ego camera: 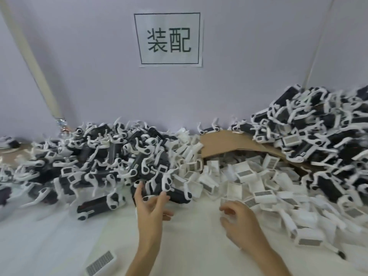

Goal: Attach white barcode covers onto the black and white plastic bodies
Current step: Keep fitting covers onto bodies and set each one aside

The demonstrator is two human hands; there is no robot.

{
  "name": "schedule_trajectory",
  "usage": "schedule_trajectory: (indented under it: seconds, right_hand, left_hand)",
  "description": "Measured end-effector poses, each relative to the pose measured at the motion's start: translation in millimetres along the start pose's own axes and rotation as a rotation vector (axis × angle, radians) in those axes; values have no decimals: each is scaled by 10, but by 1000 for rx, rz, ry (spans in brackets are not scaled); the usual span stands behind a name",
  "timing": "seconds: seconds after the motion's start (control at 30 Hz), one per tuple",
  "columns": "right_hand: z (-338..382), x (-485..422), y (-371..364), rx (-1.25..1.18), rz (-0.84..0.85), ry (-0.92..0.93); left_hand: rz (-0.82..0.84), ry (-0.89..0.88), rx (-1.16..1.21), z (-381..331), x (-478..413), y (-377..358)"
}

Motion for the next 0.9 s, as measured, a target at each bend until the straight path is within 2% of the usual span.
schedule_trajectory:
  seconds: [0.1,0.2,0.3,0.4,0.53,0.67,0.73,0.8,0.9]
  right_hand:
    - [10,10,21,-55,-31,-5]
    - [17,27,56,-86,-21,-7]
    - [32,47,83,-99,-20,-17]
    - [44,23,157,-190,-75,-39]
    - [47,-7,251,-515,-11,-161]
    - [125,-21,286,-972,114,-351]
    - [164,-12,295,-1137,203,-397]
    - [211,12,311,-1215,281,-388]
    - [281,61,313,-1219,333,-354]
  left_hand:
    - [117,7,-92,58,-87,49]
    - [243,-62,-295,85,-107,30]
    - [255,-34,-409,99,-106,0]
    - [238,-86,-569,66,-101,-24]
    - [209,-272,-746,-46,-47,-54]
    - [232,-460,-727,-61,9,-89]
    - [182,-376,-628,-66,30,-71]
    - [110,-194,-444,-53,52,-70]
    - [56,139,-46,-47,38,-104]
Point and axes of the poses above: each hand's wrist, its own x-axis away from the middle knuckle, its own y-axis out of the back of the hand, z = x × y, the point moved 2 cm from there along -x, towards the middle knuckle, and after that the axes turned 13 degrees about -y, right-handed, at the moved point
